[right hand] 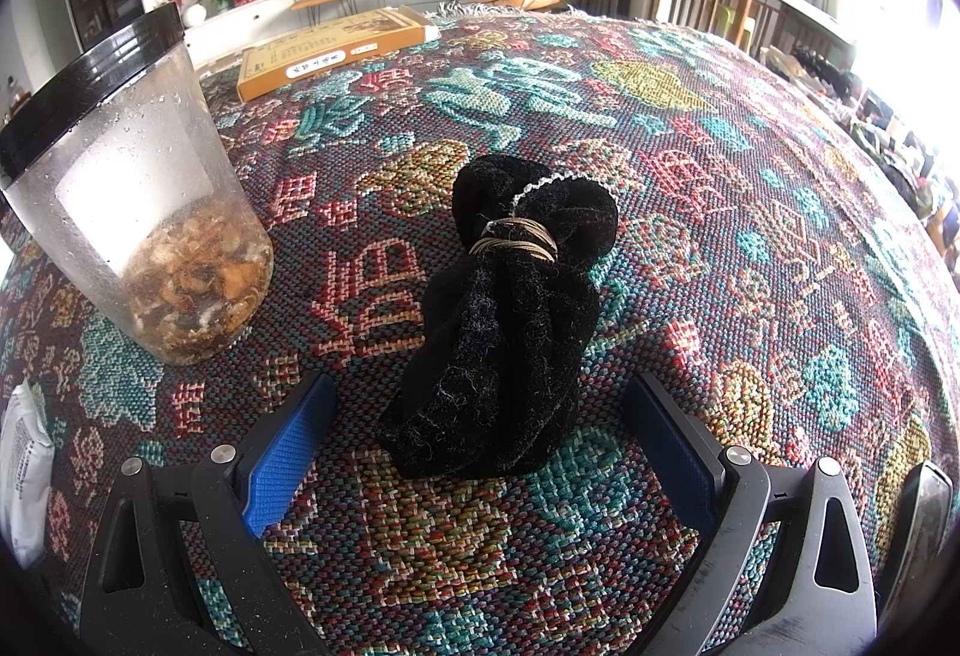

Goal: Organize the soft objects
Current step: 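Carry the package and black pouch into the white box and open both tools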

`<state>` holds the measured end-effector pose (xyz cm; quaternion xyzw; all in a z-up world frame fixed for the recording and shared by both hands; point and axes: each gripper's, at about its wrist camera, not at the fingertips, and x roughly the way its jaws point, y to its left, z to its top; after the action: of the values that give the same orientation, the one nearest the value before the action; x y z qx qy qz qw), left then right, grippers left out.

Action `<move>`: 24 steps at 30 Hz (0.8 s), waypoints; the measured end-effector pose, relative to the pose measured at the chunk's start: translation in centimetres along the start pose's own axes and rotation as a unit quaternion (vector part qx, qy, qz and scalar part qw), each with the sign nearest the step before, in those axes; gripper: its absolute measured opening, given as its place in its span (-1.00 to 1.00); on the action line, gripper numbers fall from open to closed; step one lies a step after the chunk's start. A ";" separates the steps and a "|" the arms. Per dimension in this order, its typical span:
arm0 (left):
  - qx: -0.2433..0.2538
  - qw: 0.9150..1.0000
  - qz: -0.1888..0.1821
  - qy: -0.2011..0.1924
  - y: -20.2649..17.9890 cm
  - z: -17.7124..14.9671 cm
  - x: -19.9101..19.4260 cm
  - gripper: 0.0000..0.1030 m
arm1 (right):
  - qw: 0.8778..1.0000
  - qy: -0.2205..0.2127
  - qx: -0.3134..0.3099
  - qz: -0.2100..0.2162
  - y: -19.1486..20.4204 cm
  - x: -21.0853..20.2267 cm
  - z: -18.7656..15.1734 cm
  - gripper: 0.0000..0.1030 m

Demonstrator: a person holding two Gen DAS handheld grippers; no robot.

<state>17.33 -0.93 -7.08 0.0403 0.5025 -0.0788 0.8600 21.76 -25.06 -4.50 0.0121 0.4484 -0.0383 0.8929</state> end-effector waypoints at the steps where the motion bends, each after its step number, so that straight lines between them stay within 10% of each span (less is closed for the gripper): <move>1: 0.004 1.000 -0.001 0.001 0.0 0.1 0.1 0.99 | 1.000 0.000 0.000 0.000 0.0 0.0 0.0 0.91; 4: 0.018 1.000 -0.010 -0.014 0.2 0.5 -0.6 0.24 | 0.998 0.044 -0.021 0.046 -0.7 0.0 1.1 0.88; 6: 0.024 1.000 -0.013 -0.013 0.4 0.6 -0.7 0.23 | 0.994 0.063 0.013 0.088 -2.4 0.1 2.0 0.80; 9: 0.019 0.999 -0.025 -0.020 0.7 0.4 -0.9 0.22 | 0.994 0.089 0.001 0.062 -3.0 0.3 3.4 -0.52; 14: -0.016 0.997 -0.064 -0.034 1.8 -0.1 -2.5 0.21 | 0.993 0.095 -0.018 0.060 -2.3 -0.7 4.8 -0.54; 19: -0.056 0.989 -0.112 -0.073 3.6 0.0 -7.3 0.21 | 0.996 0.001 0.055 0.068 -1.7 -7.6 3.6 -0.54; 24: -0.085 0.978 -0.142 -0.122 7.7 -0.2 -14.3 0.22 | 0.988 -0.078 -0.015 0.136 7.2 -16.5 1.3 -0.54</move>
<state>11.64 8.07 5.15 -0.1154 0.3990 -0.1616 0.8952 13.58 -16.99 9.45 0.0568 0.3724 0.0892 0.9220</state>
